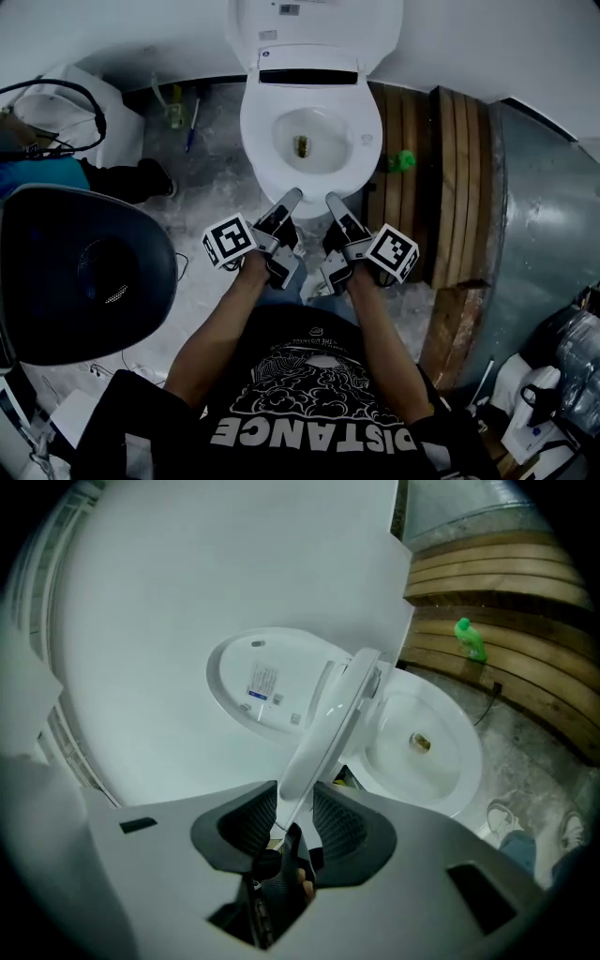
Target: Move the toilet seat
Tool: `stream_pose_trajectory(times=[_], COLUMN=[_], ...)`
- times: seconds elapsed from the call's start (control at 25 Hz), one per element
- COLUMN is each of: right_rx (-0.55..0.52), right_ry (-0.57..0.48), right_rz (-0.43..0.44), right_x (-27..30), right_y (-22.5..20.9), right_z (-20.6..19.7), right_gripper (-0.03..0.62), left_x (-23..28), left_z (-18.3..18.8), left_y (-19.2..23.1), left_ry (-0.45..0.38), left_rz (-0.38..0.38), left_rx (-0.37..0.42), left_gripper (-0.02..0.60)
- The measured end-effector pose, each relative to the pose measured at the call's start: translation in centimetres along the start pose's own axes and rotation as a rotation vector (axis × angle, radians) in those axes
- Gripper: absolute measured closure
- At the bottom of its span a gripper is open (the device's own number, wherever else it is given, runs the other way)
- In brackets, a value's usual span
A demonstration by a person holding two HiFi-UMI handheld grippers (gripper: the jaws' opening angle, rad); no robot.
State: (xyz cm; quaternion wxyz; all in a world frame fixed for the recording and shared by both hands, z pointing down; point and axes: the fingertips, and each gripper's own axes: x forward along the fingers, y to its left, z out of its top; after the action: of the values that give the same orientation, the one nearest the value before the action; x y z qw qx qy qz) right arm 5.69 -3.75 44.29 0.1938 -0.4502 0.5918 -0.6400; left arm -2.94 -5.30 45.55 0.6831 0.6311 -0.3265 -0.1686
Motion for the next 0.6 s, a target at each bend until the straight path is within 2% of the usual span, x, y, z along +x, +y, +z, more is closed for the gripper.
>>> stream_pose_trajectory(times=[0.28,0.6], right_rx=[-0.051,-0.119], right_ry=[-0.038,-0.081], right_rz=[0.029,0.041], right_x=[2.7,1.7], right_y=[3.7,6.7], right_z=[3.7,5.2], right_gripper=[0.480,0.493], left_x=[2.8,2.6], left_z=[3.6,4.3], left_y=[-3.9,-8.1], left_ry=[0.034,0.027], left_rz=[-0.030,-0.067], left_rx=[0.076,0.166], left_gripper=[0.460,0.465])
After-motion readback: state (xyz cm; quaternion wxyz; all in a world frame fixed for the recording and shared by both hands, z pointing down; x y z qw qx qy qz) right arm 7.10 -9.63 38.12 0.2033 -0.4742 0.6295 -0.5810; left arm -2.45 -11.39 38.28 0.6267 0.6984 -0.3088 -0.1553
